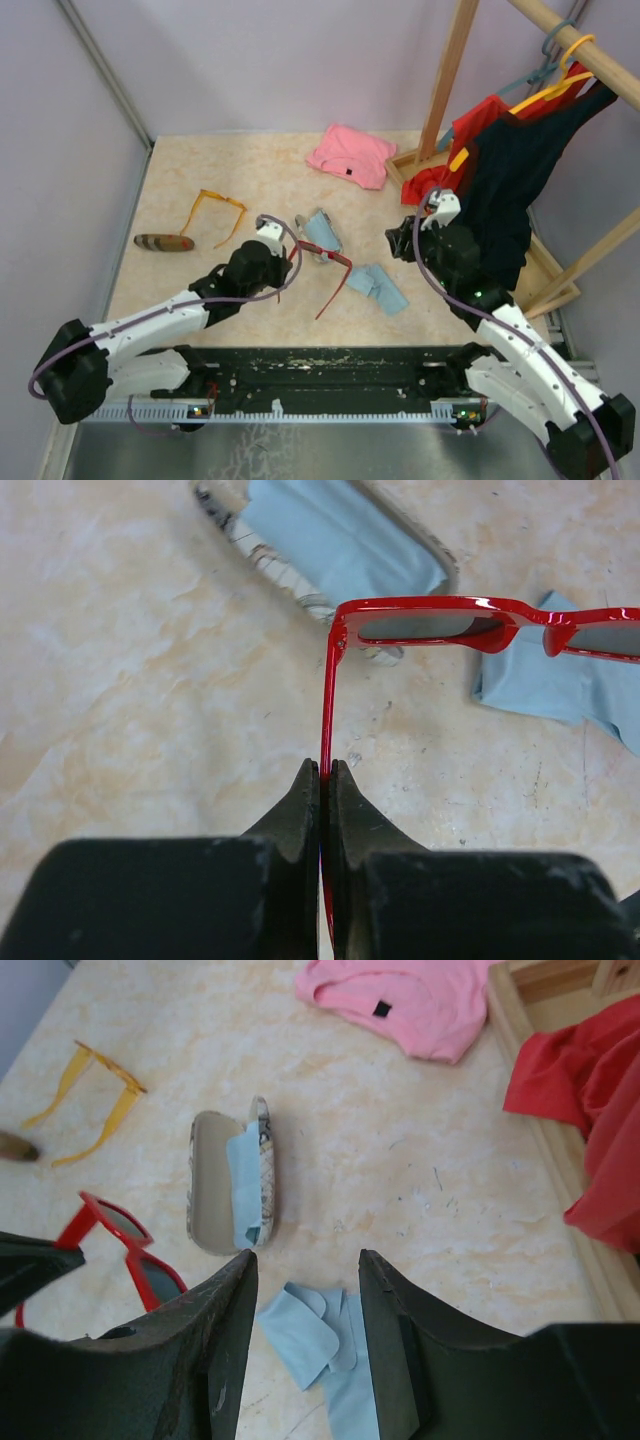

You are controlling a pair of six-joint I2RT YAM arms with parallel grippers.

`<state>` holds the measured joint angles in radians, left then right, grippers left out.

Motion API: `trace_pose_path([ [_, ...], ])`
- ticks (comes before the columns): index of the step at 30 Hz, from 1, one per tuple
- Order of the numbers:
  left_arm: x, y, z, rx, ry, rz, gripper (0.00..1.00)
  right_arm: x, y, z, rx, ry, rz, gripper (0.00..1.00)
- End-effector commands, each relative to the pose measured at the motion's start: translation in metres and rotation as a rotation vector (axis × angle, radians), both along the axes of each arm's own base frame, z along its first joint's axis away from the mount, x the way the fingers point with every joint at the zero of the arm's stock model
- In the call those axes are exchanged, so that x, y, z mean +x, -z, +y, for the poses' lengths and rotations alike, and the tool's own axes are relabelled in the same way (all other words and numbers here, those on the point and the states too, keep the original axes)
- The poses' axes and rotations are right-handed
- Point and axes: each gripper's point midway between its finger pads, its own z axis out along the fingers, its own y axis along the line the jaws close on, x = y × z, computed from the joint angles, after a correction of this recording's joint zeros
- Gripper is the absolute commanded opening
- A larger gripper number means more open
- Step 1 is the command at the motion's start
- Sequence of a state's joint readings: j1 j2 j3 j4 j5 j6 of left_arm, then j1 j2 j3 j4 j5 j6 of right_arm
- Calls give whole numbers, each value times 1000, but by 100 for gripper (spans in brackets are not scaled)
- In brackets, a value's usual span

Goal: Organize the sunglasses
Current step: Pick up the sunglasses from the center of the board, then place the sunglasses at the center of the board.

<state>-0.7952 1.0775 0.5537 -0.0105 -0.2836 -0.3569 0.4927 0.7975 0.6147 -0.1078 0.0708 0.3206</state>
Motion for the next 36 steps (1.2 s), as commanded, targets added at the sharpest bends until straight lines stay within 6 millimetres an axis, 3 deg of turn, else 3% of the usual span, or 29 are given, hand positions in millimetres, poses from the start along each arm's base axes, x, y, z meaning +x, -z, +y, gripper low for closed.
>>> trace_pose_path([
  [1,14,-26,-39,57,226,-207,1,-1,-36,-18,63,95,-114,46],
  [10,-15,-27,-104,148,825,-482,1,-17,-44,-30,69,111,-124,46],
  [18,-27,24,-114,341,1194,-426,1,-27,-38,-28,76,85,-101,46],
  [23,-20,25,-125,273,1275,-405,1,-29,-32,-24,83,62,-77,46],
  [26,-14,36,-128,287,1298,-338,1,-30,-25,-21,91,51,-56,46],
  [36,-3,62,-126,321,1258,-220,15,-29,5,-16,78,53,52,46],
])
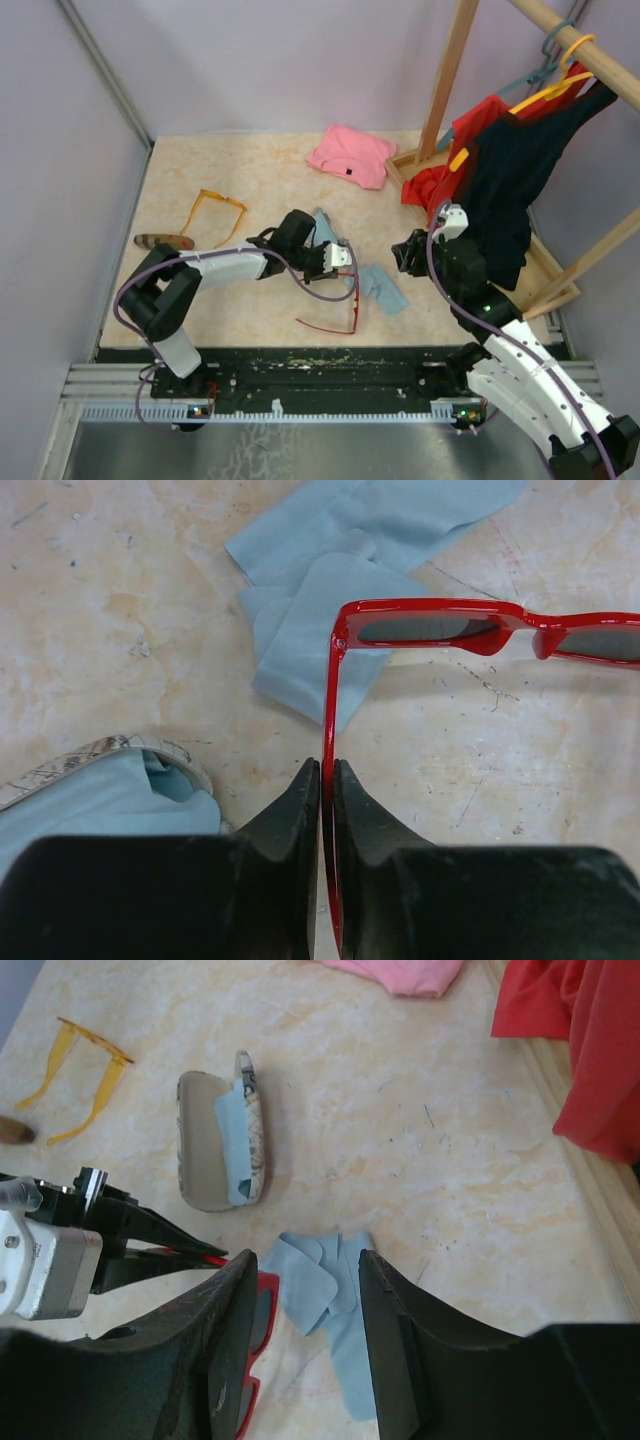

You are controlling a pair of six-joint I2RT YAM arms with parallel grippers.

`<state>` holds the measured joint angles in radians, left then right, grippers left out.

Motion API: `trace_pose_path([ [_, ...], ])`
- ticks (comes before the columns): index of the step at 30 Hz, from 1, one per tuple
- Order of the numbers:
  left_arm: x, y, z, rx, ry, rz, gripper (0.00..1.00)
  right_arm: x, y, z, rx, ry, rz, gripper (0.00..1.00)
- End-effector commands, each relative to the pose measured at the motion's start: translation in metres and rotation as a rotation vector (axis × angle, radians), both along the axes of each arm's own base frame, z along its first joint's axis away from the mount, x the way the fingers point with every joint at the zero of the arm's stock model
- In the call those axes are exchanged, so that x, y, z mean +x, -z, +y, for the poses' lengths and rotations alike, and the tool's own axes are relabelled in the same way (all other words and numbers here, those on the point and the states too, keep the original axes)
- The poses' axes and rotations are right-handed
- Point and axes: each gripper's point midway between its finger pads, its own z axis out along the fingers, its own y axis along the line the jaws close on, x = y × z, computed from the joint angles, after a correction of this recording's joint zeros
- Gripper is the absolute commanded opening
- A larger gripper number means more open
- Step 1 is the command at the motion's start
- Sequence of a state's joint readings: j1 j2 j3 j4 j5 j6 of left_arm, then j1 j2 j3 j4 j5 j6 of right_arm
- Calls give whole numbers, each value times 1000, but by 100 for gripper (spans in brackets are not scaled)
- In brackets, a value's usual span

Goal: Organize the sunglasses
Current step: Place the sunglasses at the center of the board.

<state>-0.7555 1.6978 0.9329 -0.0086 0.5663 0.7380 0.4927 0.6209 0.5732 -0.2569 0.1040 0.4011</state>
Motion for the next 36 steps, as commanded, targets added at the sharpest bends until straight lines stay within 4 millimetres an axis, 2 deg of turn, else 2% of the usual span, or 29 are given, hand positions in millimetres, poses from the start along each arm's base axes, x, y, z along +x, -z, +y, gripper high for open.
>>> trace_pose_path([
  [1,-3,9,2,22,0,43,16,2,2,4,20,-2,18,46],
  [6,1,12,3,15,-47,53,30,2,9,7,12,-16,49,46],
  [10,4,2,2,-21,-72,40,36,2,18,8,11,-9,82,47],
  [13,7,-22,-2,-90,-94,9,37,2,24,7,11,5,114,47],
  [16,10,-54,-2,-207,-164,-33,38,2,33,8,3,6,158,47],
  [18,15,-82,-1,-315,-243,-56,38,1,40,12,-11,-3,195,47],
  [21,31,-120,17,-465,-488,-44,42,-2,51,21,-107,-3,225,47],
  [24,42,-142,44,-583,-728,0,51,-8,60,43,-165,-31,248,47],
  [28,46,-147,84,-610,-1029,114,54,-18,75,68,-182,-69,287,47],
  [30,39,-145,104,-596,-1136,157,55,-23,78,77,-206,-81,304,47],
  [36,13,-139,146,-670,-1286,224,55,-46,97,100,-251,-130,384,44],
])
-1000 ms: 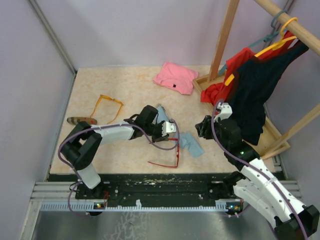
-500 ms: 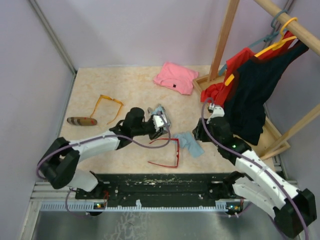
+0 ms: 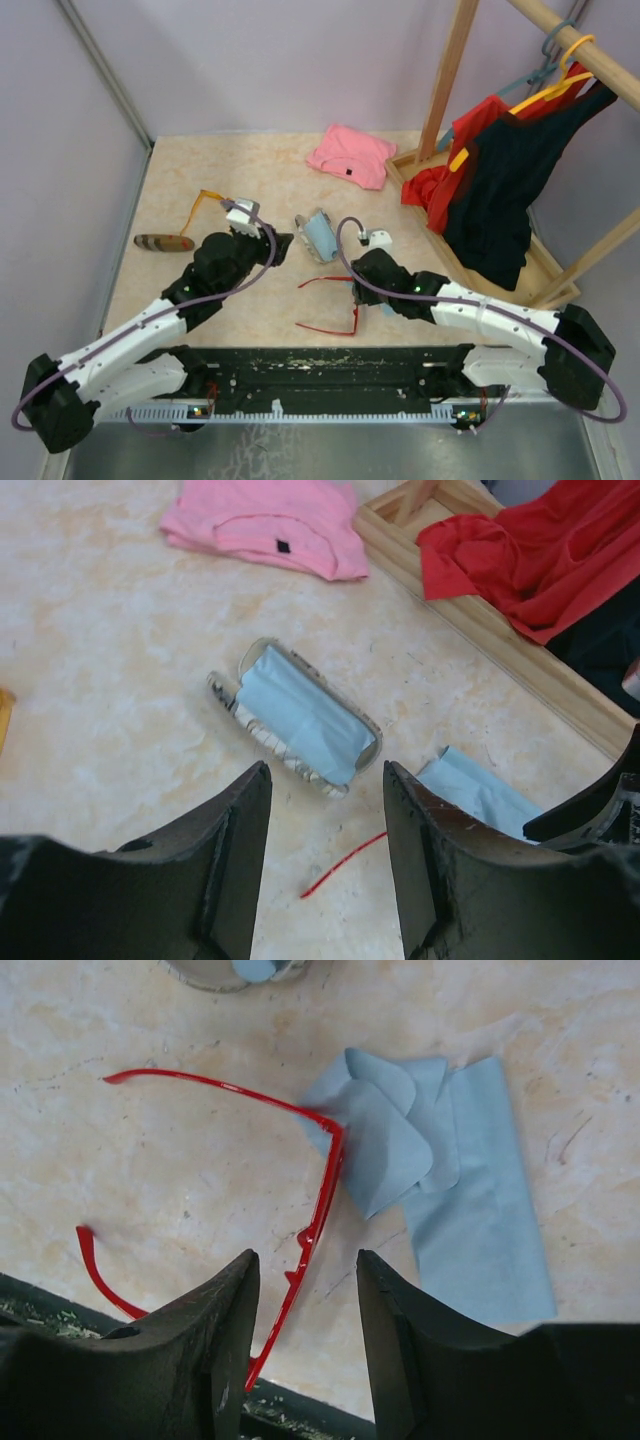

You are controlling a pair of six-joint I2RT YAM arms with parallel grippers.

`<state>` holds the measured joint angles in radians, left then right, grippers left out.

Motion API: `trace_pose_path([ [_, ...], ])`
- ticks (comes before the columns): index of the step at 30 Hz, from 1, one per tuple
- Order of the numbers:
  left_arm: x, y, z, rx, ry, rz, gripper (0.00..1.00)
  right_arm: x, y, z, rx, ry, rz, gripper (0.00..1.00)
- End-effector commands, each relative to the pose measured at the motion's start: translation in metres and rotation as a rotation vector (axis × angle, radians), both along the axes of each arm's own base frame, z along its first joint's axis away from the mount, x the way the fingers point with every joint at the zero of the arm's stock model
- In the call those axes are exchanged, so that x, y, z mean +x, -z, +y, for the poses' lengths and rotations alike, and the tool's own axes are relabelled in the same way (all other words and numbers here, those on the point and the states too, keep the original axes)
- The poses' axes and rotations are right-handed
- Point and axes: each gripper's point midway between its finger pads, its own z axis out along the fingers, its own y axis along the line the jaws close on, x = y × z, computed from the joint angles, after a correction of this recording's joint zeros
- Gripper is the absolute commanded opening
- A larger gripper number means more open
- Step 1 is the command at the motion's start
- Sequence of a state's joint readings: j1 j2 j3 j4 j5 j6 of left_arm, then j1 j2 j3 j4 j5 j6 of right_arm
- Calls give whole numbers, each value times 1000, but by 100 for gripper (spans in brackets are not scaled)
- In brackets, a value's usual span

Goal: Organize the sunglasses
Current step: Place the sunglasses at the center of the board, then pick up the sunglasses from the center of the board.

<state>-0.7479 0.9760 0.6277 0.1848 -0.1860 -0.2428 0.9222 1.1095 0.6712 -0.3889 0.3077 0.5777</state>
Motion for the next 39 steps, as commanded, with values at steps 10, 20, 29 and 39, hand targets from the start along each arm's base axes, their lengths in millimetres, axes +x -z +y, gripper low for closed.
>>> trace_pose_path([
  [10,-27,42,64,-69,-251,158,55,-14,9,27,-23,41,85,42],
  [20,-29,39,60,-83,-224,157,54,-16,21,31,-78,35,126,37],
  [29,-28,41,58,-77,-222,159,54,-18,30,25,-134,41,141,29],
  [39,-28,45,55,-66,-208,170,54,-17,35,29,-131,39,146,18],
])
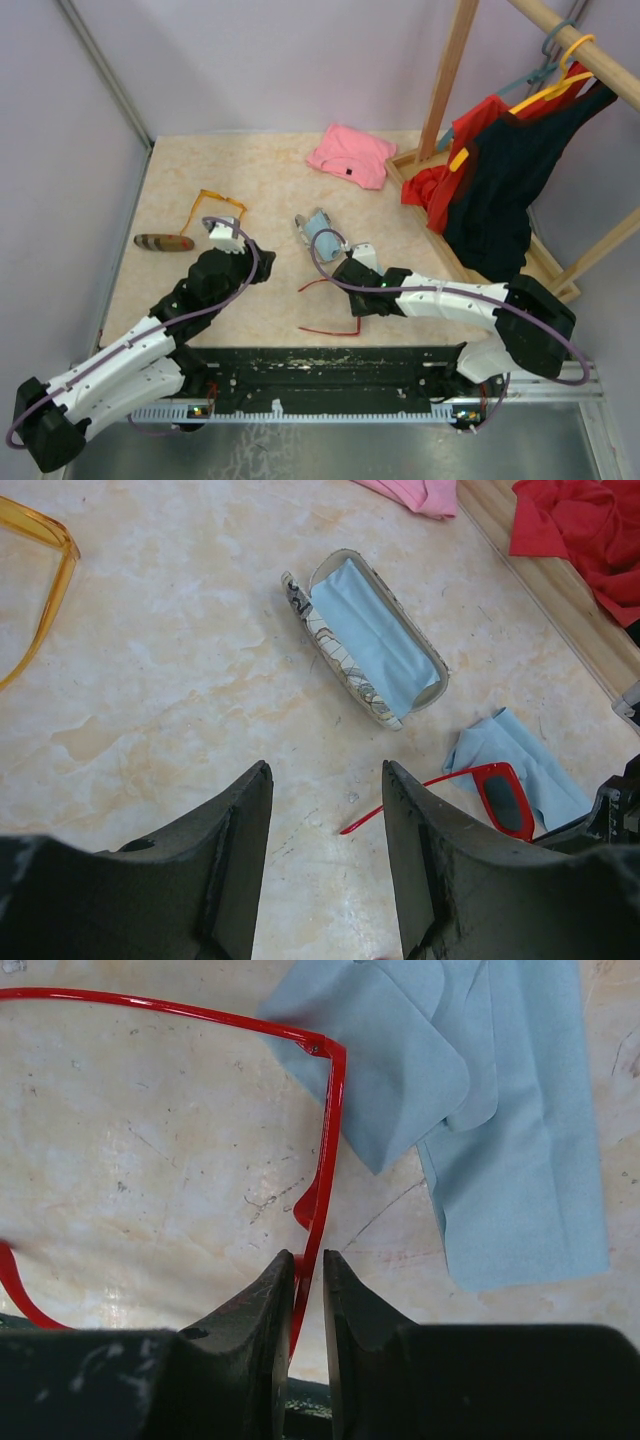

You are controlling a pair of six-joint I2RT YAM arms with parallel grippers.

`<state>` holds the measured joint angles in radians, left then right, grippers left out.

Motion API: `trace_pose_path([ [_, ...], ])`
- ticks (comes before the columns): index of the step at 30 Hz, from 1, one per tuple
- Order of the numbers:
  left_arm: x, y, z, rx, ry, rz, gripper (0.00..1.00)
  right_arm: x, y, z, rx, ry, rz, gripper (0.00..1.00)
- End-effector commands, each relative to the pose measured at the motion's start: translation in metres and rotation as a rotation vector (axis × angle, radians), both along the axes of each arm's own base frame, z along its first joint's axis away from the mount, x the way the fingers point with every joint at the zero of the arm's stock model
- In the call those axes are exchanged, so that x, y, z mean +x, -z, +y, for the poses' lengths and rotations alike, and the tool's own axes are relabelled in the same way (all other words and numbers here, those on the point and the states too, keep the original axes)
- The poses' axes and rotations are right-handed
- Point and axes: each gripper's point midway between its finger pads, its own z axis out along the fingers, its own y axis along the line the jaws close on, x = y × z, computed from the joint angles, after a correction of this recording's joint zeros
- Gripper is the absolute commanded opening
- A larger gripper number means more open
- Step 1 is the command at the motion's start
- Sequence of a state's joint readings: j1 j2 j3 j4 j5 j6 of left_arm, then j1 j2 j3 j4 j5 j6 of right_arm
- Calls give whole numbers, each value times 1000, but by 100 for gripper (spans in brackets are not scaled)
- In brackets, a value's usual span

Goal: Organize the sunglasses
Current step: Pick up the sunglasses from the center of the board, then fold the sunglasses.

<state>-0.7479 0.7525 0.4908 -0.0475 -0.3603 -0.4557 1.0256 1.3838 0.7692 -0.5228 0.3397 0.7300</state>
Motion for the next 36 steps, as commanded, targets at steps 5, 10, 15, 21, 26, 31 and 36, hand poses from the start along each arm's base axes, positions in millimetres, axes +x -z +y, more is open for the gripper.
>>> trace_pose_path([
  [5,1,0,-2,-7,9,-3,54,13,-18,21,57,2,-55,17],
  [10,1,0,-2,-6,6,-3,54,16,-22,20,58,7,-75,9],
  [15,0,-7,-1,-14,5,-5,55,19,-37,16,83,22,-123,0],
  [21,1,-23,-3,-28,9,-12,62,23,-67,4,135,20,-216,0],
  [26,9,-45,-7,4,5,-4,62,34,-103,-2,151,-94,-392,0],
  [31,24,-69,-25,34,38,4,62,46,-138,-7,166,-215,-623,0],
  [36,35,-75,-46,45,77,52,61,61,-171,-8,147,-259,-826,0],
])
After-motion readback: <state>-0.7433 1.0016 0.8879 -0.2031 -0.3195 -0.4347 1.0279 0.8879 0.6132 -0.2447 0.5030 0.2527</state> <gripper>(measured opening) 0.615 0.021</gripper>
